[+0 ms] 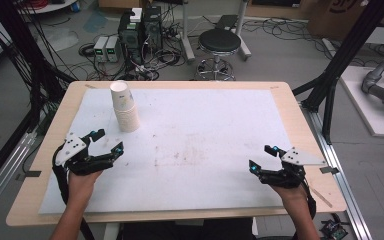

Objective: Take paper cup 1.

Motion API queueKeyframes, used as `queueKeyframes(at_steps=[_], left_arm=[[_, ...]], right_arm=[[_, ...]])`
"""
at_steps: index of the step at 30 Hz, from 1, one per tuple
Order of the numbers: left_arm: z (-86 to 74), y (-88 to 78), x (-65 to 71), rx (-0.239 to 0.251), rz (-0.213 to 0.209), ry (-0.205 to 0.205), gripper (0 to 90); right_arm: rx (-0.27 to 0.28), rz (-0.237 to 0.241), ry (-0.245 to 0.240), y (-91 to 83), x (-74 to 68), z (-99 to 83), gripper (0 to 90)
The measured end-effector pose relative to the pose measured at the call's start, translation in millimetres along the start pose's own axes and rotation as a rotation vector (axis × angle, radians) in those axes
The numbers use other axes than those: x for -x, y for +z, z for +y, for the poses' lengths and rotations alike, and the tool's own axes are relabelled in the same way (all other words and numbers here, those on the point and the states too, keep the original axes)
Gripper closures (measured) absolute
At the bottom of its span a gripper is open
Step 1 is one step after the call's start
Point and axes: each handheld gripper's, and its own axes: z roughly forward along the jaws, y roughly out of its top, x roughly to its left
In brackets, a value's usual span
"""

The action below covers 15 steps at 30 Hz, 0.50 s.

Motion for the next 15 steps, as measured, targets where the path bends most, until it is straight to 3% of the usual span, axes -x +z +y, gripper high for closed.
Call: queueKeyframes(at_steps=[10, 15], left_arm=[[-0.7, 0.6, 0.0, -0.002, -0.004, 0.008, 16.5], [-1.2, -0.3, -1.1, -0.012, -0.009, -0.007, 16.4]], right_arm=[[0.004, 0.011, -0.009, 2.4, -0.4, 1.7, 19.7], [0.0, 0.015, -0.004, 3.5, -3.0, 2.8, 19.7]])
